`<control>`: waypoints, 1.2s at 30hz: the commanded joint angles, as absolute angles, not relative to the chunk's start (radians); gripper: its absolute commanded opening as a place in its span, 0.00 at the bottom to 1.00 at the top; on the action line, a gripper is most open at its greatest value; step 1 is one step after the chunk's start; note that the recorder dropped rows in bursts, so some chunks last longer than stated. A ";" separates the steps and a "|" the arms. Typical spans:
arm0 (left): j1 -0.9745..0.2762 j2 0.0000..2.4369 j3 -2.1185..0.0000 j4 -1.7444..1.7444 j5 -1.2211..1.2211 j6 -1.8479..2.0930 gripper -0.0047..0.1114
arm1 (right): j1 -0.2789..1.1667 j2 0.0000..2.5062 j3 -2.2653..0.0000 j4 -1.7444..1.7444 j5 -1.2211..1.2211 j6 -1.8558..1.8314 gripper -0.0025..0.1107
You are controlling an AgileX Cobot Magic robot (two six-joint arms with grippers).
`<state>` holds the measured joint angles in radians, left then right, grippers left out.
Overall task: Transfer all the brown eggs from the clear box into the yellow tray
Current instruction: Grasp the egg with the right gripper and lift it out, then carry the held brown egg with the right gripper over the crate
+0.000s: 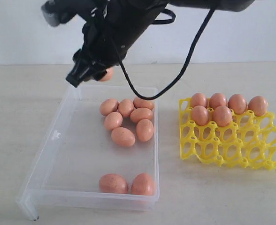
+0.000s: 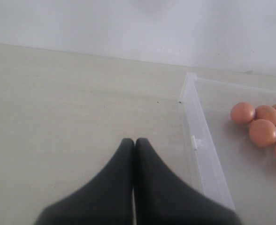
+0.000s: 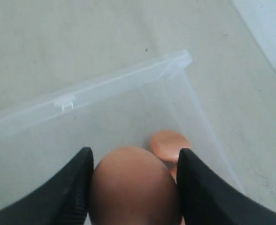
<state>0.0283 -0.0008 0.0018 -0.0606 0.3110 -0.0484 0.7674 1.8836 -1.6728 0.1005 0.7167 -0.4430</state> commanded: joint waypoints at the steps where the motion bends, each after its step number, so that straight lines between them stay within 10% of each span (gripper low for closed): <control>1: 0.023 0.000 0.000 -0.063 0.304 -0.049 0.00 | 0.767 1.813 -1.674 0.098 0.602 -0.089 0.02; 9: 0.023 0.000 0.000 -0.063 0.304 -0.049 0.00 | 0.729 1.532 -0.909 0.135 -0.413 0.339 0.02; 19: 0.023 0.000 0.000 -0.063 0.304 -0.049 0.00 | 0.267 1.453 -0.617 0.794 -0.831 0.167 0.02; 23: 0.023 0.000 0.000 -0.063 0.304 -0.049 0.00 | -0.022 1.463 -0.617 0.048 -0.686 0.603 0.02; 27: 0.023 0.000 0.000 -0.063 0.304 -0.049 0.00 | -0.289 1.549 -0.638 -0.790 -1.049 1.148 0.02; 36: 0.023 0.000 0.000 -0.063 0.304 -0.049 0.00 | -0.505 1.720 -0.657 -1.495 -1.221 1.266 0.02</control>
<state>0.0283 -0.0008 0.0018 -0.0606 0.3110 -0.0484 -0.4878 1.6981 -0.6524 -1.2785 -1.1822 1.2493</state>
